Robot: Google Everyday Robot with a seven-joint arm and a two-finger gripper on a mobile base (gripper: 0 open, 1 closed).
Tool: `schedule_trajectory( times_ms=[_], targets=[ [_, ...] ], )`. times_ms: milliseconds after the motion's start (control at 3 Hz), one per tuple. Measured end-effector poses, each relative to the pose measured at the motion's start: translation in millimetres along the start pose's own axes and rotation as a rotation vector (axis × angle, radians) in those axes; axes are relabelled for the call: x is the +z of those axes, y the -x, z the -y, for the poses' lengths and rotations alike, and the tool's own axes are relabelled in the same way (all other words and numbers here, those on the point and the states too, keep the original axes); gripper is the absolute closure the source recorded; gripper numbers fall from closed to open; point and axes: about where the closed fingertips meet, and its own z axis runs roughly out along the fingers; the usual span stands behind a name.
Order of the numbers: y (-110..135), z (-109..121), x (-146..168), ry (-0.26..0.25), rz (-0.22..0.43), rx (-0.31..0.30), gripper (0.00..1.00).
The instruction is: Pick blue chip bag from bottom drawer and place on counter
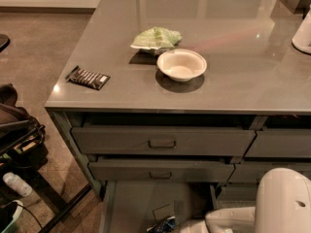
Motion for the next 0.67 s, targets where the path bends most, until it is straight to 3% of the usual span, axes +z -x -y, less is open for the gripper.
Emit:
schedule_trajectory(
  times_ms=[333, 667],
  targets=[
    [0.0, 0.0, 0.0, 0.0, 0.0, 0.0, 1.0],
    [0.0, 0.0, 0.0, 0.0, 0.0, 0.0, 1.0]
  ],
)
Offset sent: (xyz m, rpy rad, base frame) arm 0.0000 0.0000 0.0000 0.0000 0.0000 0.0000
